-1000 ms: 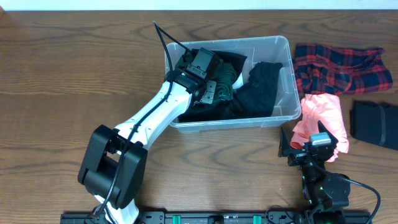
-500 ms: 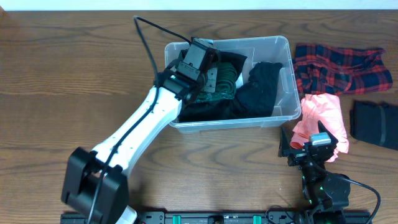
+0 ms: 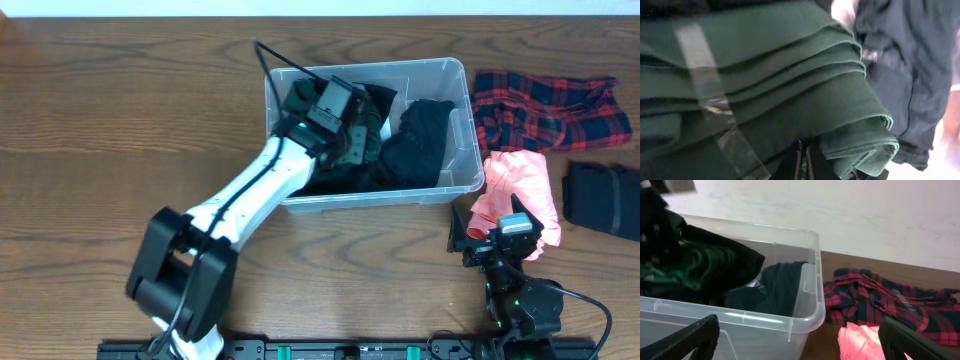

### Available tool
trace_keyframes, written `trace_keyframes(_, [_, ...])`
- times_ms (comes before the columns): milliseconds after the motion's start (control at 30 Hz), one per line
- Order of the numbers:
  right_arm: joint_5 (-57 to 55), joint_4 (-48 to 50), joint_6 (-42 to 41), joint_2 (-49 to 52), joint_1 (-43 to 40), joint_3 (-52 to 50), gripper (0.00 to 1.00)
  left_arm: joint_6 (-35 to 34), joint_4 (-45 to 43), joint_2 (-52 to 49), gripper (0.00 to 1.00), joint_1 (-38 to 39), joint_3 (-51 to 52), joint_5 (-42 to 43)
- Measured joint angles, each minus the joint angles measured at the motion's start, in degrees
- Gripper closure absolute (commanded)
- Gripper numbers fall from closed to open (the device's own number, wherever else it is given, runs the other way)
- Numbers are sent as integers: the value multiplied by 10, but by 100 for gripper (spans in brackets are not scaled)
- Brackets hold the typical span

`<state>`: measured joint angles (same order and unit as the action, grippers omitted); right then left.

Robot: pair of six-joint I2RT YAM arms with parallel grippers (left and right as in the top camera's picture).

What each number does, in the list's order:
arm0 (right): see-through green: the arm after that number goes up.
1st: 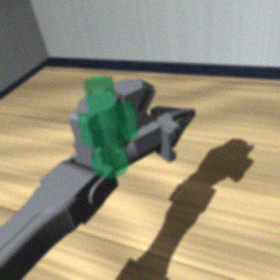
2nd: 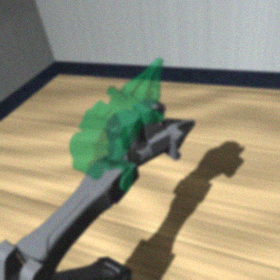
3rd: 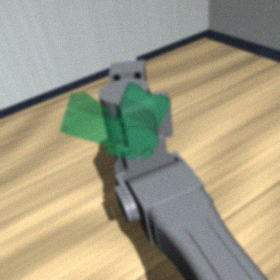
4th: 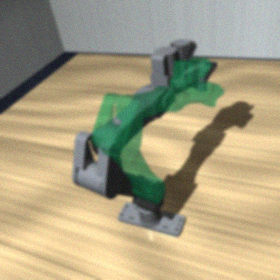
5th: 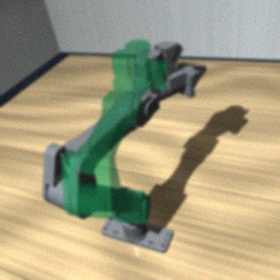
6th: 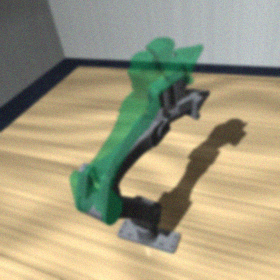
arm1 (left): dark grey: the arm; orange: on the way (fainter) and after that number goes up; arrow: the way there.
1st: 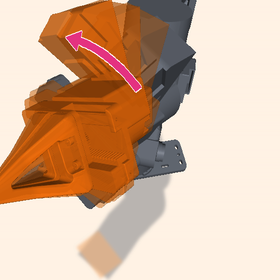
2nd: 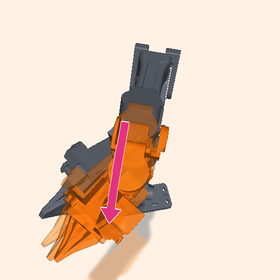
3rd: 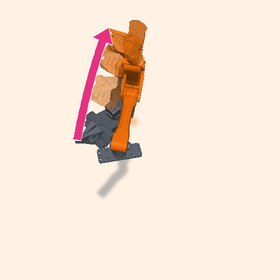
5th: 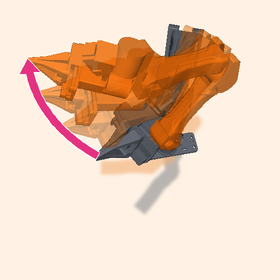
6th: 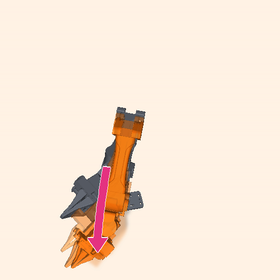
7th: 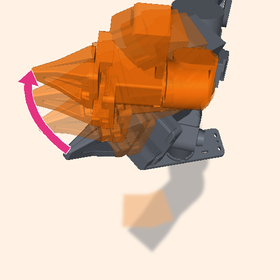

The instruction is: Pack container

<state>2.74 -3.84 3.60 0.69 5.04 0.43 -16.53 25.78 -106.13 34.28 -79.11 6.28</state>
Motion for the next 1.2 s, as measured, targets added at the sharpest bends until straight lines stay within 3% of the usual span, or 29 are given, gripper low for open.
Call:
trace_keyframes(300, [0,0,0,0,0,0,1,0,-31,15,93,-7,0,13])
trace_keyframes(400, [0,0,0,0,0,0,1,1,-41,51,88,-24,0,9])
trace_keyframes(533, [0,0,0,0,0,0,1,1,-36,121,63,-77,0,-30])
trace_keyframes(700, [0,0,0,0,0,0,1,0,-8,172,7,-178,0,-83])
trace_keyframes(733, [0,0,0,0,0,0,1,2,-1,176,2,-201,0,-93])
trace_keyframes(1033, [0,0,0,0,0,0,1,-2,91,177,2,-385,0,-158])
trace_keyframes(1200, [0,0,0,0,0,0,1,-2,101,177,2,-433,0,-164])
